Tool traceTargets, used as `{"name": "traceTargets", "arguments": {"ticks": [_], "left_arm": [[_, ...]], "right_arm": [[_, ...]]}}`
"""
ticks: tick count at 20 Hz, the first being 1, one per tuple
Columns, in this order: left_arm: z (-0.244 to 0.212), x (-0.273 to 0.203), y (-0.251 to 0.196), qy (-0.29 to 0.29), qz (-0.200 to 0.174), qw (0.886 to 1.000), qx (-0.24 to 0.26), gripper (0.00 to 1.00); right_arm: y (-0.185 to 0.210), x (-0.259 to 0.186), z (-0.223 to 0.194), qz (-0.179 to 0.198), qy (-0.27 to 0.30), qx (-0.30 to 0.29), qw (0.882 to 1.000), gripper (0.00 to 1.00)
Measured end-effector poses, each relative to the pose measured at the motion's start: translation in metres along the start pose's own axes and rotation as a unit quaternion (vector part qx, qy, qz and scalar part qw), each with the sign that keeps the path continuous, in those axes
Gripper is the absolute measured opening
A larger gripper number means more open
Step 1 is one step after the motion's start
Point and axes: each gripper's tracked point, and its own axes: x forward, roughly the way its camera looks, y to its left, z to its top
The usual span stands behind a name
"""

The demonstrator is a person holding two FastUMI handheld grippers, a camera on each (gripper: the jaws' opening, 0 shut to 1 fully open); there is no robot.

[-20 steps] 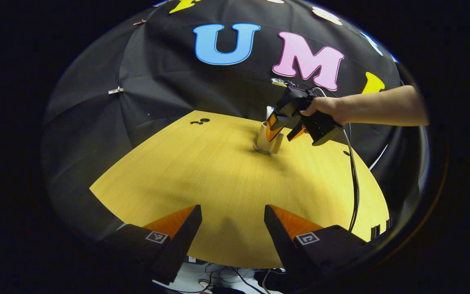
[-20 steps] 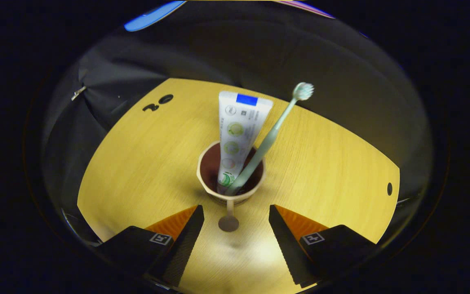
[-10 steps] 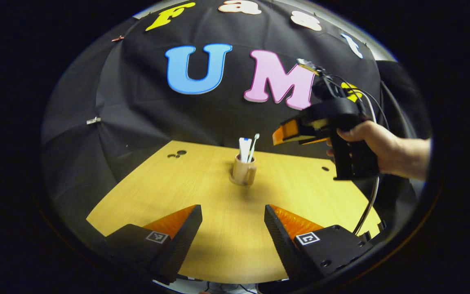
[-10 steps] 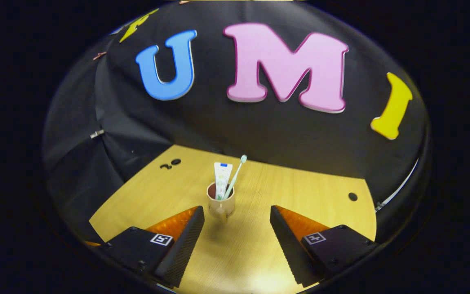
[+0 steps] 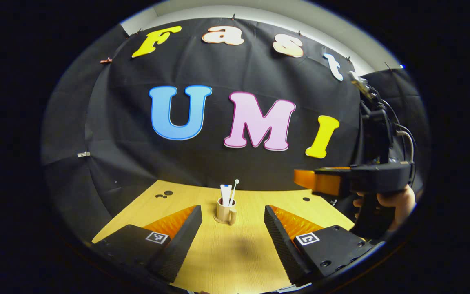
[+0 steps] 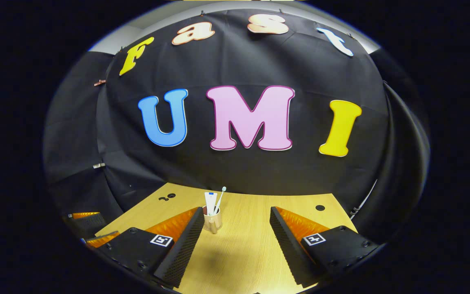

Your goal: Put the toothbrush and toothpaste on the desktop into the cup, then pick up the cup and place it on the coaster on the desktop.

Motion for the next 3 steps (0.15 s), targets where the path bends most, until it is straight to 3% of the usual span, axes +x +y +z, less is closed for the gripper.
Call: {"name": "traceTargets", "arguments": {"ticks": [3], "left_arm": [[0.002, -0.02, -0.002, -0.019, 0.01, 1.0, 0.005, 0.97]], "right_arm": [[-0.008, -0.046, -0.013, -0.016, -0.006, 0.037, 0.999, 0.99]]}}
